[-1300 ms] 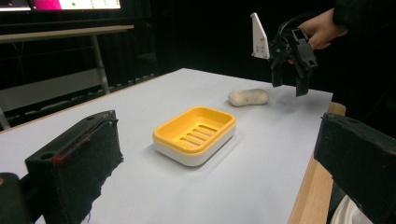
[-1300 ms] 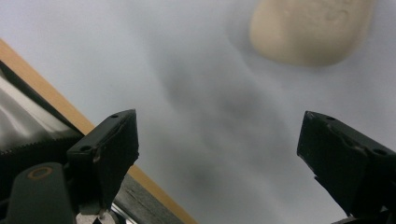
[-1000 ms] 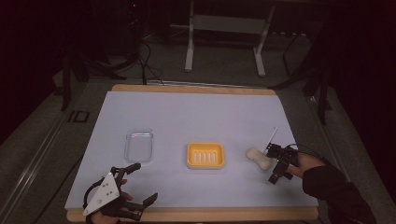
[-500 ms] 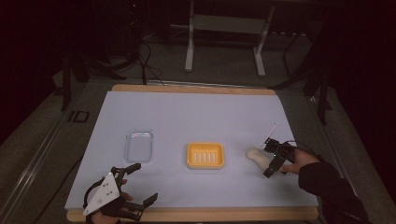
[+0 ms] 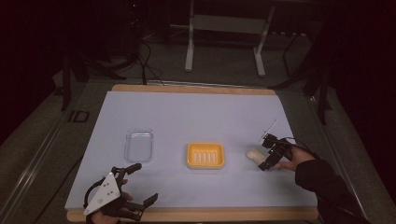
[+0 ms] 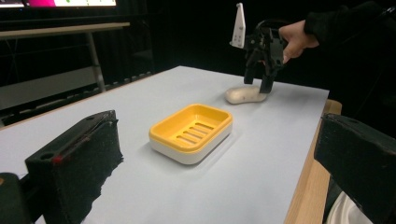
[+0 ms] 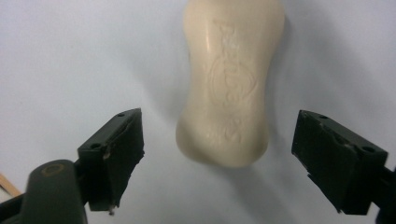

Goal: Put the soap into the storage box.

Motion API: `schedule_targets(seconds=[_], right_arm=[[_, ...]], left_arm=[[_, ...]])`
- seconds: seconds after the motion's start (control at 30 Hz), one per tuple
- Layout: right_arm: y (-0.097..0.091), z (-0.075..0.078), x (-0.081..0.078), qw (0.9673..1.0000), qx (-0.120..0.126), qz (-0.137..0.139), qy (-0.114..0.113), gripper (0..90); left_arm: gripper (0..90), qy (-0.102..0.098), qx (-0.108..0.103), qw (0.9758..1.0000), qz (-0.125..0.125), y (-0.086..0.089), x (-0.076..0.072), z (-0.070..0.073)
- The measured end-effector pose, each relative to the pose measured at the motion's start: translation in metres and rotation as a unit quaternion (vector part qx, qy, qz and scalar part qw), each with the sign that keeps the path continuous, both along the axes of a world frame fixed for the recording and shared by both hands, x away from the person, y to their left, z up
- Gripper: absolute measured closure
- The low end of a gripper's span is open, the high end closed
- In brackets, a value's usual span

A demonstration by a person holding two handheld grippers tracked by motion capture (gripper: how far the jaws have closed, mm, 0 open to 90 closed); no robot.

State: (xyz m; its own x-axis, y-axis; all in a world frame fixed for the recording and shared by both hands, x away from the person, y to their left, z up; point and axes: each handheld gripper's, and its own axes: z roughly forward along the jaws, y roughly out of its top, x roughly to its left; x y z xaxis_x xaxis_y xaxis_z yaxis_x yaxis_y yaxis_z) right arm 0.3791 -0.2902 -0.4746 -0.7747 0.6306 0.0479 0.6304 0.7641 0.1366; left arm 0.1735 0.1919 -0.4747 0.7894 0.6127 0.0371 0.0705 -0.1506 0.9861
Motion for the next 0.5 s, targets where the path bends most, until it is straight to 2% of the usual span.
schedule_targets(seconds=[0.07,0.23,0.37,0.43,0.5], right_arm=[[0.0018,-0.0002,0.0013,0.9999,0.006,0.006,-0.013,20.5],[0.0027,-0.0020,0.0034,0.9996,0.026,0.005,-0.014,21.8],[0.0048,-0.0038,0.0044,0.9991,0.029,0.006,-0.029,24.1],[0.0041,-0.0047,0.0050,0.9980,0.043,0.011,-0.046,25.2],[0.0036,-0.0050,0.0052,0.9974,0.048,0.013,-0.053,26.9]], left_arm=[[0.7,-0.001,-0.001,1.0000,-0.002,-0.0004,-0.0001,0.0001],[0.7,0.000,-0.002,1.0000,-0.002,-0.0003,0.0000,0.0001],[0.8,-0.001,-0.001,1.0000,-0.002,-0.0004,-0.0001,0.0000],[0.7,-0.001,-0.002,1.0000,-0.002,-0.0004,-0.0001,0.0001],[0.7,-0.001,-0.003,1.0000,-0.002,-0.0002,0.0000,0.0001]])
